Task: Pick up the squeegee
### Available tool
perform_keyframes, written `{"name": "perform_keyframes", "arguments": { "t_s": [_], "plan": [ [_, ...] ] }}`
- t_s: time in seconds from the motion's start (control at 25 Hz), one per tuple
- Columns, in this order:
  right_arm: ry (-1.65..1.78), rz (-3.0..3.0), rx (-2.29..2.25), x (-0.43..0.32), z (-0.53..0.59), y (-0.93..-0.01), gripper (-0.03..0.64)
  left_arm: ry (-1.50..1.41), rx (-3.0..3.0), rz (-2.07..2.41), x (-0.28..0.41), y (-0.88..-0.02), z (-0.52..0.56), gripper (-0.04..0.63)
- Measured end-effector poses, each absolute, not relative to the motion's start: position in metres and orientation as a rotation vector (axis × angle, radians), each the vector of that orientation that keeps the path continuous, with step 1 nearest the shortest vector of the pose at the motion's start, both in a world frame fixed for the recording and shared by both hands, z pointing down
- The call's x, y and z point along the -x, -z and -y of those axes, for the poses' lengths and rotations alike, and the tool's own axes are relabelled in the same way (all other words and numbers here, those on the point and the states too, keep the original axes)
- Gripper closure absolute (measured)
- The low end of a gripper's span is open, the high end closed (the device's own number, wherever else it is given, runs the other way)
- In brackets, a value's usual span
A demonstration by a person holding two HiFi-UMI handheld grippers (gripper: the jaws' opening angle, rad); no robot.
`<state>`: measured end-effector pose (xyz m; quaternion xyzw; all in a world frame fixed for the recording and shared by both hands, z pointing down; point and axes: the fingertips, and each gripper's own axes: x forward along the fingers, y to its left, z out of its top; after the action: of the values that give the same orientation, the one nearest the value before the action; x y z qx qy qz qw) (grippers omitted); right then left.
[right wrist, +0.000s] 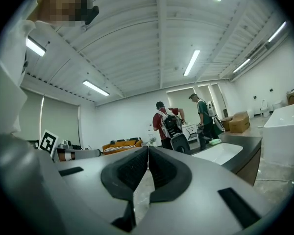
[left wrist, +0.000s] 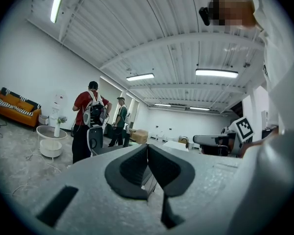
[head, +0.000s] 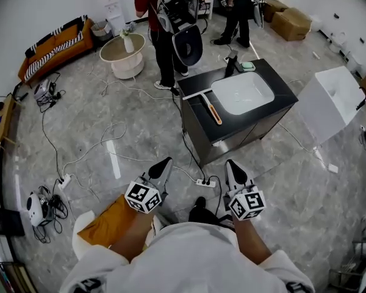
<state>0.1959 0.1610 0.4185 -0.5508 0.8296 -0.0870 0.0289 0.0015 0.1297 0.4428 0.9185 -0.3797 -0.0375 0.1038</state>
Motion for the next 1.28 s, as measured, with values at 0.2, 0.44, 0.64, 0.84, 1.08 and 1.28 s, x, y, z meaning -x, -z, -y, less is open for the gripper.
{"name": "perform_keyframes", "arguments": {
  "t_s": [0.2, 0.44, 0.64, 0.84, 1.08, 1.28],
  "plan": [
    [0.243, -2.577, 1.680, -0.221, -0.110, -0.404, 0.601, 0.119, -2.715, 1.133, -0.026, -0.425, -0.076, 0.580],
    [0.227, -2.582, 1.646, -0.253, -0.052, -0.403, 0.601, 0.121, -2.697, 1.164, -0.047, -0.423, -0.020, 0.580],
    [0.263, -2.586, 1.631, -0.260, -0.018, -0.409, 0.601, 0.095, -2.662, 1.194, -0.043, -0.428, 0.011, 0.580],
    [0.295, -2.578, 1.664, -0.258, 0.009, -0.417, 0.601, 0.082, -2.635, 1.191, -0.032, -0.436, 0.044, 0.580],
    [0.286, -2.548, 1.740, -0.251, 0.056, -0.426, 0.601, 0.123, -2.652, 1.132, -0.016, -0.447, 0.113, 0.580],
    [0.296, -2.516, 1.838, -0.231, 0.089, -0.427, 0.600, 0.126, -2.662, 0.982, -0.008, -0.460, 0.166, 0.580]
  ]
}}
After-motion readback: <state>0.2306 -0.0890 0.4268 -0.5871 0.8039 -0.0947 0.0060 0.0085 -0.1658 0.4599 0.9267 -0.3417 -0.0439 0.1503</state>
